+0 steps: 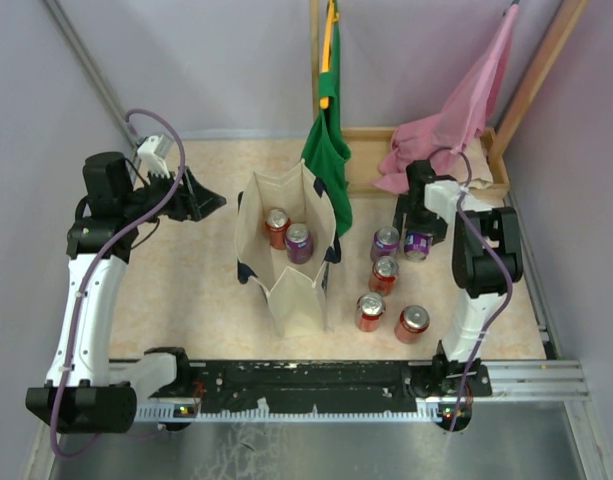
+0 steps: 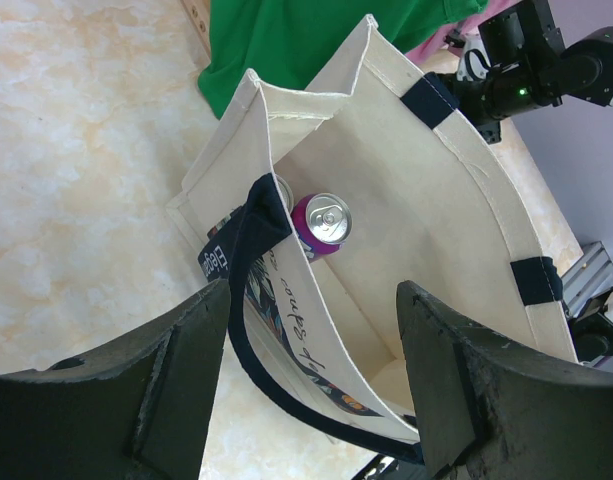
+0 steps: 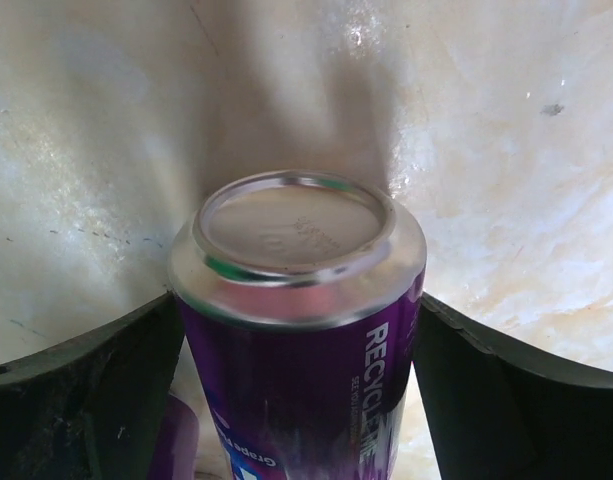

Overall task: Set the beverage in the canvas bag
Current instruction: Place the drink at the center of the board, then pick up the drink from the center of the board.

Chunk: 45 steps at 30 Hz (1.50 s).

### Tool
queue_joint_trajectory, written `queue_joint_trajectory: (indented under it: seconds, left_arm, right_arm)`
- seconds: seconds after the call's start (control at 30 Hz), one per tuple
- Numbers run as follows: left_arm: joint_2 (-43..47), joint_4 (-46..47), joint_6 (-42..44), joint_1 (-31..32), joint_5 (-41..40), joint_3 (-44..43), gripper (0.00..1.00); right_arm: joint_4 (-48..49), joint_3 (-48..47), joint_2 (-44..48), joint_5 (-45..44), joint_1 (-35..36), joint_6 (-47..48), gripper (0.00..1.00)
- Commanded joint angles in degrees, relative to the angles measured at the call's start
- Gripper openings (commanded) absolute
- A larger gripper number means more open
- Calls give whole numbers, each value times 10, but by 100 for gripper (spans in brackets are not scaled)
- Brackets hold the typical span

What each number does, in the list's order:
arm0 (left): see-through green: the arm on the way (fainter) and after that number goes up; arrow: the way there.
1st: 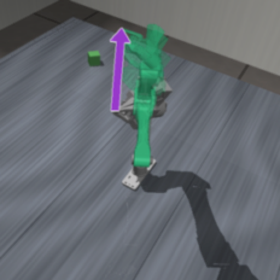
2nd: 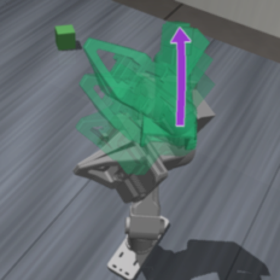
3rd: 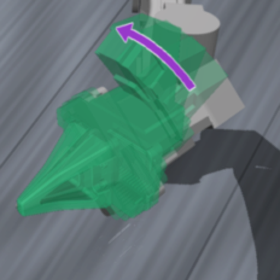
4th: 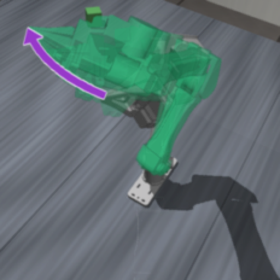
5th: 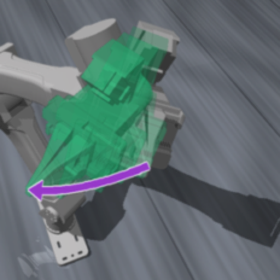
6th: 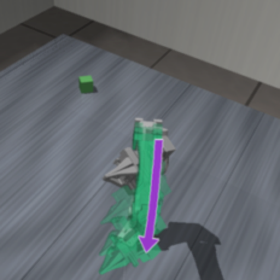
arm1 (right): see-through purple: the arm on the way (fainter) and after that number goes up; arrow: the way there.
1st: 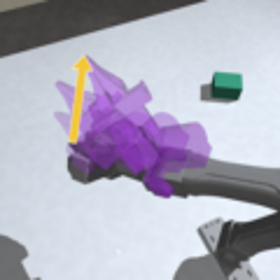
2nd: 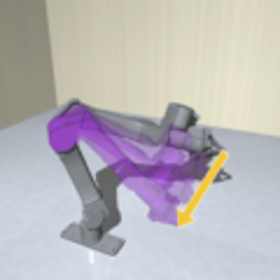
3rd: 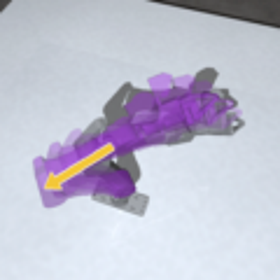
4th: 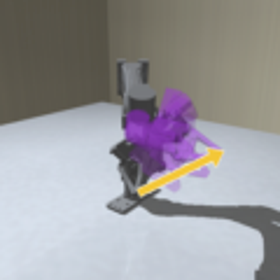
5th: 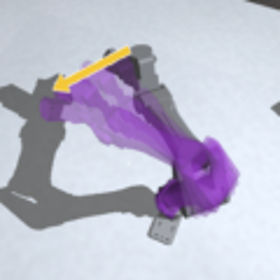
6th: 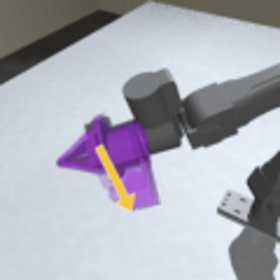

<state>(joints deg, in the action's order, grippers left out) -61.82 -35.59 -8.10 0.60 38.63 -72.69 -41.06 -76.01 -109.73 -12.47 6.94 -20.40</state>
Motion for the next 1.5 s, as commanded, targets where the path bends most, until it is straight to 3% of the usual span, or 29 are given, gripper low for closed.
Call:
queue_joint_trajectory:
  seconds: [0.0, 0.23, 1.03, 1.27, 1.47]
  left_arm:
    - [11, 5, 4, -1, 6, 3, 74]
    - [13, 7, 3, -1, 8, 7, 73]
    - [5, 11, 1, -1, 15, 6, 72]
    - [6, 7, 6, -1, 12, 6, 72]
    - [8, 5, 8, -1, 12, 12, 72]
  right_arm:
    - [-6, 28, 20, 18, 2, -6, 89]
    - [5, 48, 76, 28, 2, -11, 91]
    - [-31, -10, 186, 36, 5, -10, 93]
    - [-82, -57, 241, 34, 48, -17, 91]
    - [-161, -114, 218, 42, 121, -30, 90]
